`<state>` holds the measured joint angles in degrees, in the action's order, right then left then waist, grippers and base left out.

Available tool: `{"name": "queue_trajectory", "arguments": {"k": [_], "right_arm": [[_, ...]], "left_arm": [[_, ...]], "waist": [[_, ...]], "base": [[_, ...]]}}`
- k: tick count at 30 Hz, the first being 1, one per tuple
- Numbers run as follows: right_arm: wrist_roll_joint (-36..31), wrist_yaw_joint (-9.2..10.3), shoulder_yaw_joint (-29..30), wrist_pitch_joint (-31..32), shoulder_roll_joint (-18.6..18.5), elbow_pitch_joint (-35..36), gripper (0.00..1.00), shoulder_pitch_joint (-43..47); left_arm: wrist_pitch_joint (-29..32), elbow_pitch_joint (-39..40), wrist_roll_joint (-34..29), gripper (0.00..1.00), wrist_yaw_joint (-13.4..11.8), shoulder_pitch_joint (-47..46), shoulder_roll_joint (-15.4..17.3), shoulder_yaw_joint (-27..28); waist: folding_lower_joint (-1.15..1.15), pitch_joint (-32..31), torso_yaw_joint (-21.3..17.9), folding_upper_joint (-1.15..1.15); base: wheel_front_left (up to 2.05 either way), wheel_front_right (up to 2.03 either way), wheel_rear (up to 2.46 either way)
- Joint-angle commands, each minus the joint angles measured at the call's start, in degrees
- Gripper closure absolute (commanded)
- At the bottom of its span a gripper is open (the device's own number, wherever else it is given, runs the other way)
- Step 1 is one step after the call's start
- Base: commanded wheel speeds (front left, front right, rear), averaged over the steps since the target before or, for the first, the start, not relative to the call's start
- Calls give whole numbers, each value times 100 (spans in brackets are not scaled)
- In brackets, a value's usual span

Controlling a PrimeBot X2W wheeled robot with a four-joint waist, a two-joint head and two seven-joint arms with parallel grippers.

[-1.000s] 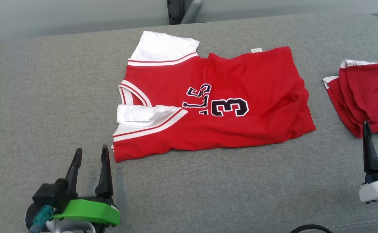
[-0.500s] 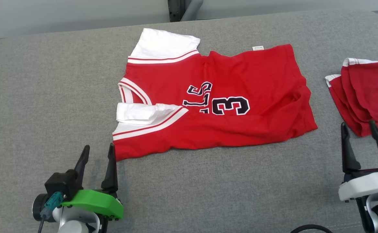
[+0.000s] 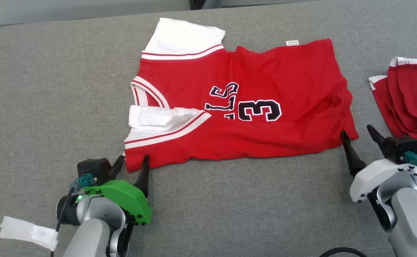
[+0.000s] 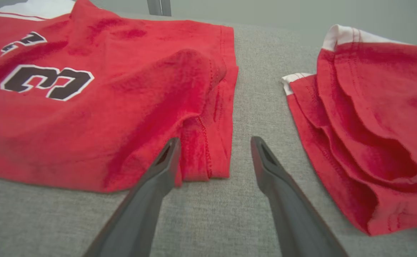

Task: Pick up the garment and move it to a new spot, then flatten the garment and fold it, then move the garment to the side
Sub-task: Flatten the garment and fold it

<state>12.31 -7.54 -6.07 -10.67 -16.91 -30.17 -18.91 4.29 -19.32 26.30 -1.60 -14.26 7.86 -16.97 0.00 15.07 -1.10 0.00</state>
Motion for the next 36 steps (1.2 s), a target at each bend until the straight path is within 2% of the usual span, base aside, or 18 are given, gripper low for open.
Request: {"name": "queue_trajectory", "arguments": {"k": [1, 6, 10, 11, 12, 13, 14, 15, 16, 17, 18, 22, 27, 29, 32, 33, 36], "right_arm": [[74, 12, -51, 24, -15, -76, 0, -97], [351, 12, -442, 389, -94, -618, 0, -523], [581, 12, -758, 653, -92, -943, 0, -761], [666, 12, -834, 681, -91, -987, 0, -800], [751, 11, -899, 704, -95, -1028, 16, -838], [834, 11, -961, 733, -103, -1060, 49, -872], [915, 12, -1029, 766, -117, -1084, 59, -894], [991, 12, -1092, 779, -142, -1106, 64, -909], [1053, 12, -1164, 797, -171, -1123, 76, -920], [1113, 12, -1238, 818, -203, -1135, 100, -934], [1195, 13, -1306, 839, -233, -1145, 100, -943], [1542, 13, -1577, 912, -347, -1111, 100, -966], [2246, 12, -1865, 1157, -631, -737, 100, -932], [2569, 12, -2056, 1362, -885, -433, 100, -838], [2867, 12, -2277, 1487, -1453, 35, 100, -654], [2867, 12, -2277, 1487, -1453, 35, 100, -654], [3234, 13, -2309, 1481, -1994, 497, 100, -275]], "left_arm": [[38, -42, 82, 0, -30, -87, -24, 4], [372, -286, 134, 0, -60, -241, 0, -16], [557, -550, 200, 0, 29, -372, -11, -77], [577, -594, 218, 4, 57, -399, -14, -90], [595, -639, 243, 24, 69, -425, -27, -102], [626, -676, 271, 52, 92, -445, -42, -110], [640, -700, 311, 57, 118, -454, -60, -113], [665, -725, 329, 62, 125, -458, -69, -117], [695, -745, 344, 67, 135, -464, -64, -130], [708, -765, 359, 79, 148, -466, -55, -138], [758, -793, 371, 100, 178, -464, -46, -160], [861, -854, 452, 100, 385, -460, -40, -235], [902, -574, 547, 100, 422, -490, 165, -115], [969, -312, 550, 100, 413, -400, 341, -57], [1145, 211, 564, 100, 339, -140, 583, -4], [1145, 211, 564, 100, 339, -140, 583, -4], [1381, 1098, 661, 100, 138, 465, 821, 114]], "waist": [[0, 43, 3, 0], [0, 98, -51, 0], [0, 131, -66, 0], [0, 134, -67, 0], [0, 134, -69, 0], [0, 134, -69, 0], [0, 131, -68, 0], [0, 127, -67, 0], [0, 125, -66, 0], [0, 124, -65, 0], [0, 121, -64, 0], [0, 107, -64, 0], [0, 62, -78, 0], [0, 23, -84, 0], [0, -58, -72, 0], [0, -58, -72, 0], [0, -176, -74, 0]], "base": [[0, 0, 0], [0, 0, 0], [0, 0, 0], [0, 0, 0], [0, 0, 0], [0, 0, 0], [0, 0, 0], [0, 0, 0], [0, 0, 0], [0, 0, 0], [0, 0, 0], [0, 0, 0], [0, 0, 0], [0, 0, 0], [0, 0, 0], [0, 0, 0], [0, 0, 0]]}}
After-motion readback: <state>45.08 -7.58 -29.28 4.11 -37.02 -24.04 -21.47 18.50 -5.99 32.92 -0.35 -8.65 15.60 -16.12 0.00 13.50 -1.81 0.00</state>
